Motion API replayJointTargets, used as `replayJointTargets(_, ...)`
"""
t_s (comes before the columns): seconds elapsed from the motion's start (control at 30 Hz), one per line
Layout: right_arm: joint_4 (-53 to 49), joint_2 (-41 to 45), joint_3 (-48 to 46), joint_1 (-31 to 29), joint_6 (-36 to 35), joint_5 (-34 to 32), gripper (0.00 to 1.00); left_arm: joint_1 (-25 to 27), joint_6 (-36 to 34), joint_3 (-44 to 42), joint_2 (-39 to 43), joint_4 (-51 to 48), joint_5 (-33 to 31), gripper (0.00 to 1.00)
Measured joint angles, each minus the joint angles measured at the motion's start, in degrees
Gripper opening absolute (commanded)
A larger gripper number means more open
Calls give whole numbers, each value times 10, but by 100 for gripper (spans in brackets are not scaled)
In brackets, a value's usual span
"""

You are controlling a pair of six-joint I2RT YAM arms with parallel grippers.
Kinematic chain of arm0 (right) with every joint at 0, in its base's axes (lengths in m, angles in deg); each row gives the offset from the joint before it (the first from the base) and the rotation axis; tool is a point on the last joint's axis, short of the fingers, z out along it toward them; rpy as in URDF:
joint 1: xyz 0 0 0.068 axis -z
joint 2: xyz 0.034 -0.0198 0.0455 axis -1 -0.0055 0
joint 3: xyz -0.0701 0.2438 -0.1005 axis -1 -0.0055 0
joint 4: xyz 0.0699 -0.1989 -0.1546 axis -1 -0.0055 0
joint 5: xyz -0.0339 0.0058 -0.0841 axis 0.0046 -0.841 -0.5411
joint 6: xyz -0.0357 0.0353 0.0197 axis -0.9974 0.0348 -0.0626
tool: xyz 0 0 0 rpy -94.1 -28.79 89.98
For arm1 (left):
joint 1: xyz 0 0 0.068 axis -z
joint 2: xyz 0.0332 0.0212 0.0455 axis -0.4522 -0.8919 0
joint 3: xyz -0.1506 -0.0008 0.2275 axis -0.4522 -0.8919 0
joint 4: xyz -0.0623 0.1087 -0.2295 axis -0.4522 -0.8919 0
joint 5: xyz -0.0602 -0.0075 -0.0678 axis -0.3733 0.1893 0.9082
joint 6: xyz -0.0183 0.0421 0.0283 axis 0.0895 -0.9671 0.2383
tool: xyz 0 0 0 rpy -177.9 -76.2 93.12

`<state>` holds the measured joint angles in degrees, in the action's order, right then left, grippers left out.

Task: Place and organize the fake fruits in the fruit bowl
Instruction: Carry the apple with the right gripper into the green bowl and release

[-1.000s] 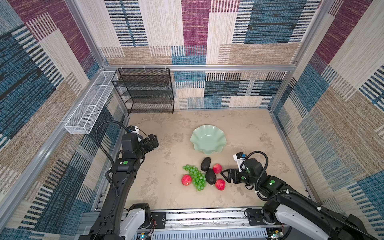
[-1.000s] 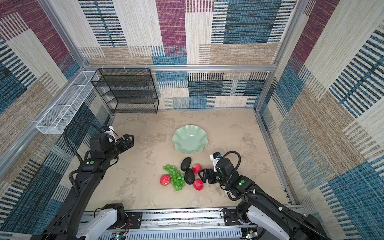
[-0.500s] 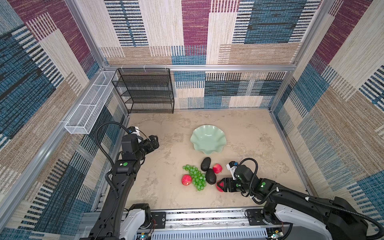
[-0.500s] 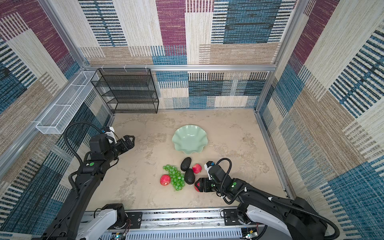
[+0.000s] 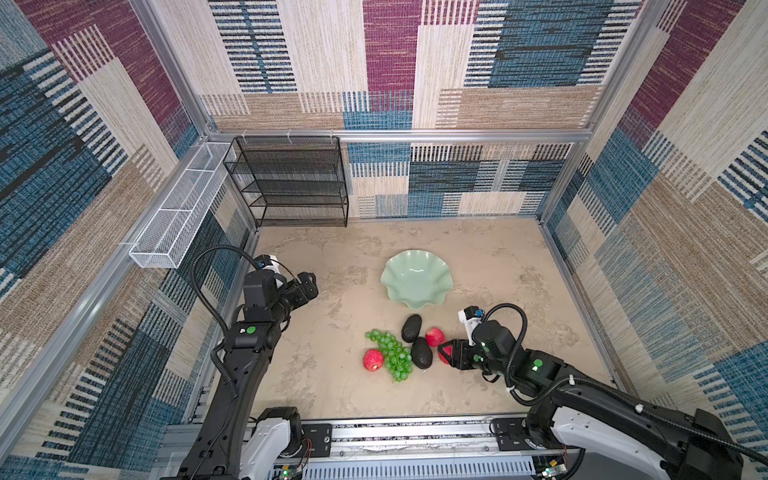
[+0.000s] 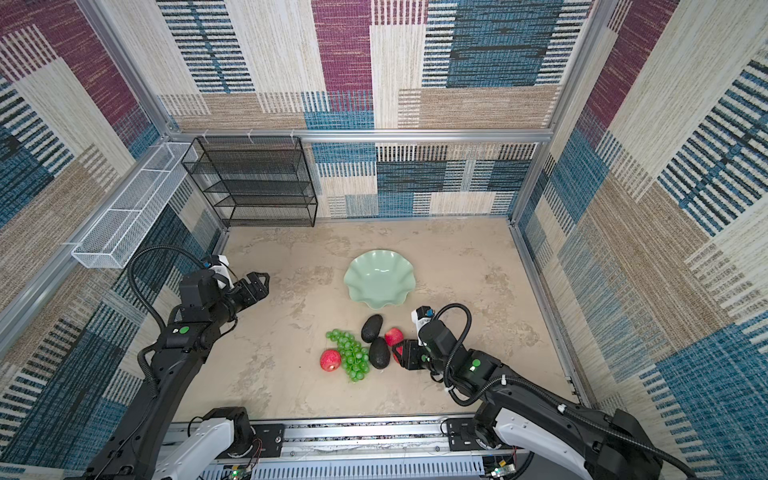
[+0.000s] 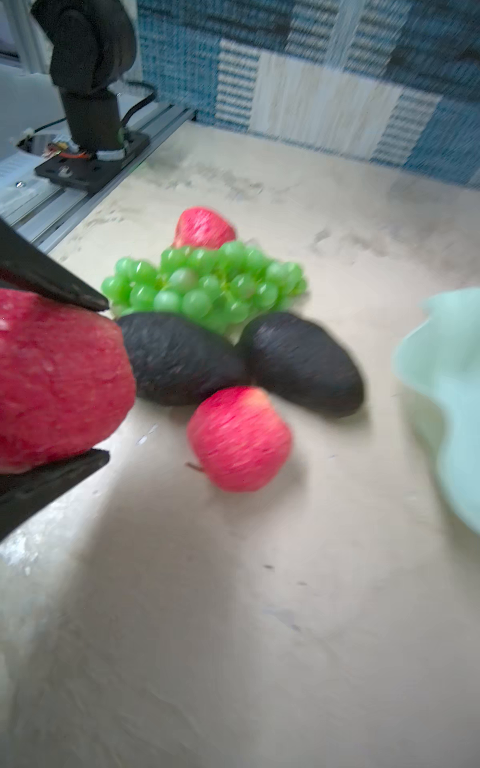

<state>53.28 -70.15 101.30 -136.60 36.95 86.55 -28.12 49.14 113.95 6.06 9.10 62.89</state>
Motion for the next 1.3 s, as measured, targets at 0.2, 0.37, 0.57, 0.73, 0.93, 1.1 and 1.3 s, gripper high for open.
replayJointTargets(0.2,7,-105,131,11,-73,-91,47,0,1,0,-7,-2,0,92)
replayJointTargets(0.37,85,-245,220,54,-159,-103,45,0,2,19,-17,-50,0,92)
replayJointTargets(0.57,153,-440,324,113,-237,-55,45,0,0,27,-33,-103,26,90)
replayJointTargets(0.73,177,-553,379,124,-264,-23,45,1,0,17,-30,-127,65,89)
replayJointTargets(0.93,191,-650,429,128,-277,-4,48,5,0,2,9,-146,77,89)
replayJointTargets(1.1,199,-692,450,132,-276,10,57,14,8,-12,30,-146,82,87)
replayJointTargets(1.3,202,-658,425,136,-274,17,90,54,26,-30,28,-147,82,85)
